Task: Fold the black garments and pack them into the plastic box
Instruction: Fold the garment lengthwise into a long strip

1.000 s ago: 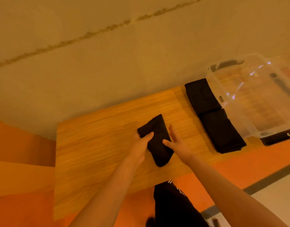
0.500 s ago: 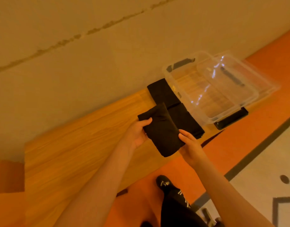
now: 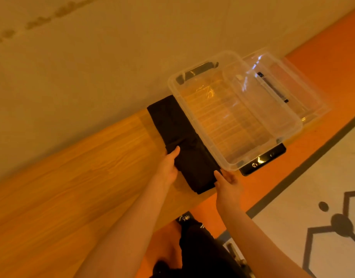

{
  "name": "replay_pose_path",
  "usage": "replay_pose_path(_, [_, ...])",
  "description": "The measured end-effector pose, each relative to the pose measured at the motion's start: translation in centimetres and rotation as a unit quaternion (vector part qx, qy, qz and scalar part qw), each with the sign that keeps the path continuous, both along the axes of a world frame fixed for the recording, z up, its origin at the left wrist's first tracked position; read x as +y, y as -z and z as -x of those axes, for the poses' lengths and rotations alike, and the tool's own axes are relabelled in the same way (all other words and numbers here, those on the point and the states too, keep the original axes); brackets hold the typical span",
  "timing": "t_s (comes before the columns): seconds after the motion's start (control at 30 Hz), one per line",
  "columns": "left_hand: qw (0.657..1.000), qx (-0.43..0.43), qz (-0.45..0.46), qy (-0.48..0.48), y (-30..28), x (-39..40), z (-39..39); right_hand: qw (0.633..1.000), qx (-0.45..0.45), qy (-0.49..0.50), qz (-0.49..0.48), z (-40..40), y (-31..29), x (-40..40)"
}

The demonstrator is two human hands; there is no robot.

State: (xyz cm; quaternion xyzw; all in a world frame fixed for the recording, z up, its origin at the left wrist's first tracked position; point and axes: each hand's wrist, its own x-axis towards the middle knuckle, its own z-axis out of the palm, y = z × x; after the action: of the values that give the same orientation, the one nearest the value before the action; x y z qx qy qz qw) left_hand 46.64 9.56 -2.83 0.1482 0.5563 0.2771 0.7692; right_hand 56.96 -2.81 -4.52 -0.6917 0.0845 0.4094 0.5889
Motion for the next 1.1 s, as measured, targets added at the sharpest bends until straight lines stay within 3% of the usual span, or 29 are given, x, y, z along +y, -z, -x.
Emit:
replay_pose_path(0.1, [0.999, 0.039, -0.026, 0.020, 0.4, -1.2, -0.4, 0.998, -0.028, 0.058, 0.027, -0.5, 0.3, 0.0])
replay_pose_path(0.17, [0.988, 0.120, -0.083, 0.057, 0.5, -1.4, -0.5, 0.995, -0.084, 0.007, 0.061, -0.7, 0.1, -0.1])
replay_pose_path(0.27, [0.929, 0.270, -0.216, 0.135, 0.3, -1.3, -0.1, 0.954, -0.251, -0.114, 0.118, -0.3, -0.4, -1.6])
replay_pose_path(0.33, [0.900, 0.314, -0.261, 0.155, 0.2, -1.2, 0.2, 0.870, -0.425, -0.231, 0.098, 0.3, -0.1, -3.1])
replay_pose_path(0.43, [0.896, 0.313, -0.268, 0.166, 0.3, -0.6, 0.0, 0.689, -0.591, -0.417, 0.045, 0.9, 1.1, -4.1])
replay_pose_path(0.5, [0.889, 0.307, -0.292, 0.171, 0.5, -0.2, -0.3, 0.626, -0.600, -0.492, 0.077, 1.0, 1.1, -2.9])
replay_pose_path(0.6, [0.843, 0.349, -0.346, 0.216, 0.5, -0.3, 0.1, 0.589, -0.563, -0.558, 0.158, 0.8, 1.1, -1.4])
replay_pose_path(0.73, [0.693, 0.482, -0.449, 0.293, 0.5, -2.0, 3.2, 0.559, -0.554, -0.584, 0.199, 0.9, 1.6, -1.6])
replay_pose_path(0.83, [0.627, 0.523, -0.440, 0.373, 0.7, -4.3, 7.0, 0.552, -0.571, -0.583, 0.172, 3.2, 0.8, -1.0])
replay_pose_path(0.93, [0.609, 0.567, -0.384, 0.401, 0.7, -6.7, 12.4, 0.528, -0.574, -0.611, 0.131, 8.0, -0.4, 0.1])
replay_pose_path(1.1, [0.606, 0.632, -0.313, 0.368, 0.2, -12.1, 25.5, 0.442, -0.587, -0.675, 0.072, 19.6, -0.8, -0.9])
